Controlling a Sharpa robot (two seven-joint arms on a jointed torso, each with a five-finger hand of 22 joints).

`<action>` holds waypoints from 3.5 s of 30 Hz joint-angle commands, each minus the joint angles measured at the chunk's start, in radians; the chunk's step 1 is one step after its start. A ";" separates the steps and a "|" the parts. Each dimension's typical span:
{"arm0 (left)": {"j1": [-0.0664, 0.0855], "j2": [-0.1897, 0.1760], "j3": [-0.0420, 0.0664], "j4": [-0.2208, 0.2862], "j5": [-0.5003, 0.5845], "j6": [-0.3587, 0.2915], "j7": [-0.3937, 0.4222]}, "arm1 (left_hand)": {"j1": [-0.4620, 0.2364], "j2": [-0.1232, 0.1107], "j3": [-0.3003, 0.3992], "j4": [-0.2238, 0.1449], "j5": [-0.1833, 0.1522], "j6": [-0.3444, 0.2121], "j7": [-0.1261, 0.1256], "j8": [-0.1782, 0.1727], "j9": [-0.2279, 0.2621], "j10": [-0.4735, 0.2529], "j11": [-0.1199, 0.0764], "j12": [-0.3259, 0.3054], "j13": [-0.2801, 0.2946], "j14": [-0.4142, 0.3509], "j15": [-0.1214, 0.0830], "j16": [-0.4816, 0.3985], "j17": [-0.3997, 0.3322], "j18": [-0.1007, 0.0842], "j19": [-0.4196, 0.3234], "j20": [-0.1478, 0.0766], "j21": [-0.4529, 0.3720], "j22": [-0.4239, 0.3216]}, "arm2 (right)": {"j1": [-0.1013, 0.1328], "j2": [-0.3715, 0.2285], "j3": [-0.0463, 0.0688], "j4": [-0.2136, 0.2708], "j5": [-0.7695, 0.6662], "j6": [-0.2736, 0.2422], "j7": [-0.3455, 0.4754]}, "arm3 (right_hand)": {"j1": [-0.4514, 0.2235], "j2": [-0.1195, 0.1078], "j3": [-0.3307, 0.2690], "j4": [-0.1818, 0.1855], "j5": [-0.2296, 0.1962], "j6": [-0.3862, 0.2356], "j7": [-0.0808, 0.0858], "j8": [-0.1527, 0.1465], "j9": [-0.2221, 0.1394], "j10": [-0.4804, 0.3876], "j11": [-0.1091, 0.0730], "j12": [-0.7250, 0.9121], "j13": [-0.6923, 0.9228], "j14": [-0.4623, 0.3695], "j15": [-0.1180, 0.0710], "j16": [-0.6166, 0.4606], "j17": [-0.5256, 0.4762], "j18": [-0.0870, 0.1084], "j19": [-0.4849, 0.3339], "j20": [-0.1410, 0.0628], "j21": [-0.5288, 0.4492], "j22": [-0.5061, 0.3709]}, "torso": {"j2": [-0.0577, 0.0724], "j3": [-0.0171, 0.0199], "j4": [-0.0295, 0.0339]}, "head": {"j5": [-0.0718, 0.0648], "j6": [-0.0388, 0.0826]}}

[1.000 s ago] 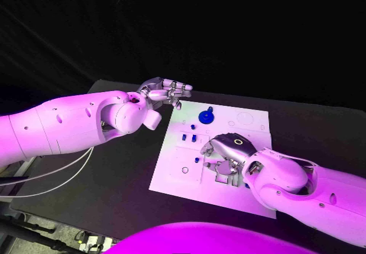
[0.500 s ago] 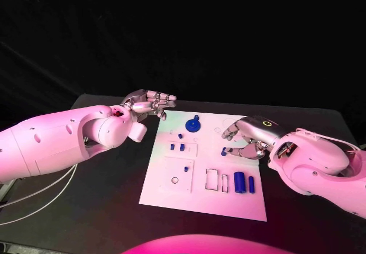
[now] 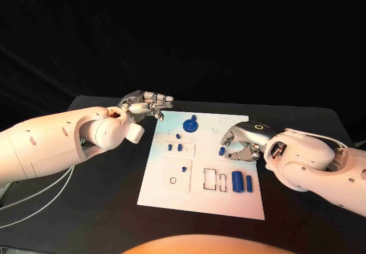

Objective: Assemble the parts on the task board

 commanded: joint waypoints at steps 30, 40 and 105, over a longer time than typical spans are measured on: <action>0.001 0.001 0.000 0.002 -0.002 0.021 0.001 | 0.002 0.006 -0.004 -0.004 0.000 -0.005 0.005 -0.002 -0.001 -0.007 0.002 0.007 0.001 -0.008 0.000 -0.004 -0.001 0.012 -0.004 0.002 -0.006 -0.002 | -0.013 0.074 -0.007 -0.076 -0.016 0.044 0.002 | 0.061 0.068 0.066 0.014 -0.027 0.071 -0.016 0.027 0.004 0.082 -0.023 0.072 0.001 0.040 -0.017 0.019 0.017 -0.004 0.044 -0.018 0.071 0.047 | 0.000 -0.0004 -0.0009 | 0.006 -0.017; 0.001 0.001 0.000 0.001 -0.002 0.021 0.000 | 0.002 0.006 -0.004 -0.004 0.000 -0.005 0.005 -0.002 -0.001 -0.007 0.002 0.007 0.001 -0.008 0.000 -0.004 -0.001 0.012 -0.004 0.002 -0.006 -0.002 | -0.014 0.076 -0.007 -0.085 -0.028 0.072 -0.013 | 0.074 0.070 0.084 0.006 -0.030 0.081 -0.018 0.030 0.006 0.093 -0.027 0.076 -0.001 0.040 -0.021 0.019 0.016 -0.008 0.058 -0.023 0.095 0.061 | 0.000 0.0000 -0.0012 | 0.005 -0.020; 0.000 0.024 0.000 -0.006 -0.008 0.023 0.002 | 0.003 0.010 -0.005 -0.004 0.000 -0.004 0.005 -0.002 -0.002 -0.008 0.002 0.009 0.003 -0.009 0.000 -0.005 -0.004 0.013 -0.005 0.002 -0.010 -0.005 | -0.136 0.295 -0.015 -0.012 -0.026 -0.084 0.060 | 0.099 0.067 0.130 -0.025 -0.038 0.102 -0.014 0.035 0.014 0.120 -0.030 0.074 -0.007 0.041 -0.025 0.019 0.013 -0.013 0.070 -0.029 0.116 0.080 | 0.000 -0.0005 -0.0009 | 0.080 -0.044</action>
